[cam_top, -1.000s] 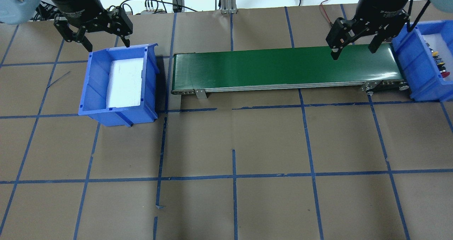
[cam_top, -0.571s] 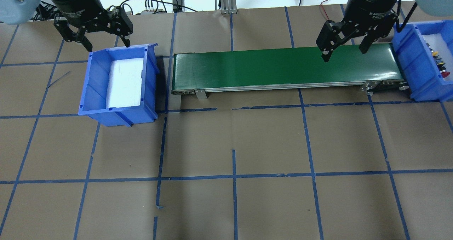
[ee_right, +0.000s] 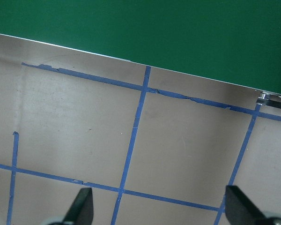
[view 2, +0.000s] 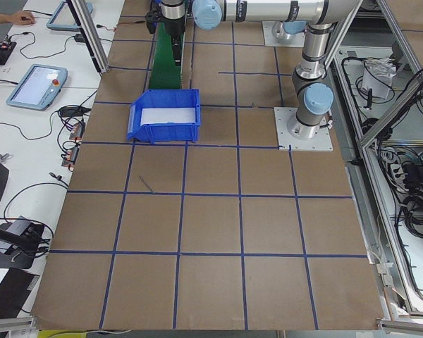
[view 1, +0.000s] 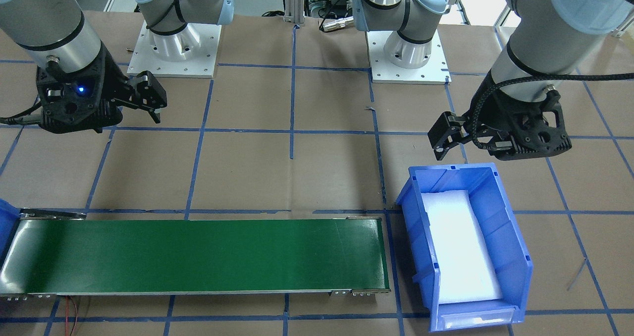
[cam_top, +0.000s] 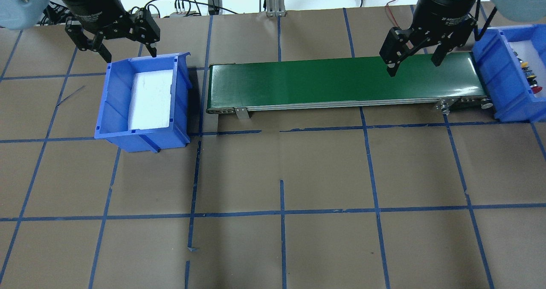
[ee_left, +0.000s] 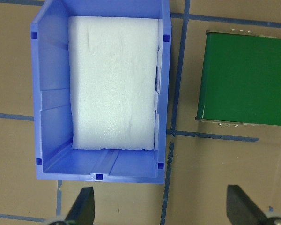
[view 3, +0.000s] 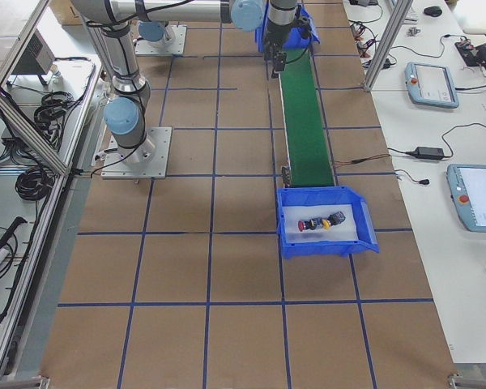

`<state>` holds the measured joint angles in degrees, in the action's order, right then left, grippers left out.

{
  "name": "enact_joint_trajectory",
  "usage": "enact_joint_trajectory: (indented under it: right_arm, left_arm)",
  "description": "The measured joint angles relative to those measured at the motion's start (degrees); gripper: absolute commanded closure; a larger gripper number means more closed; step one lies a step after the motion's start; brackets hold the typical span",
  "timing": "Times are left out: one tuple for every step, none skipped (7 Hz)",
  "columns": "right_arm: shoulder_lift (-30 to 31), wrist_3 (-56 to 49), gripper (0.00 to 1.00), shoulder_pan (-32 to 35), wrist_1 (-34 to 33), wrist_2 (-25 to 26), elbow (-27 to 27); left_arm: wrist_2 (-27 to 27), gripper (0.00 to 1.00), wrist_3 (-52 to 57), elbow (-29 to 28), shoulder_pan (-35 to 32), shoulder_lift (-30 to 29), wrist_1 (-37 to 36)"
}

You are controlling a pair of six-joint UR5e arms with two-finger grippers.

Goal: Transport two buttons from left to right

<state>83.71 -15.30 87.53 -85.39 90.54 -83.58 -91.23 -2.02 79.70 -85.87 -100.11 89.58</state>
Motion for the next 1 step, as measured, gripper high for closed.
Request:
enact_joint_trajectory:
  right_arm:
    - [-0.07,-0.10,0.00,-0.15,-0.03,-0.06,0.01]
  left_arm:
    - [0.00,0.00,0.00,0.04,0.00,0.00,0.02]
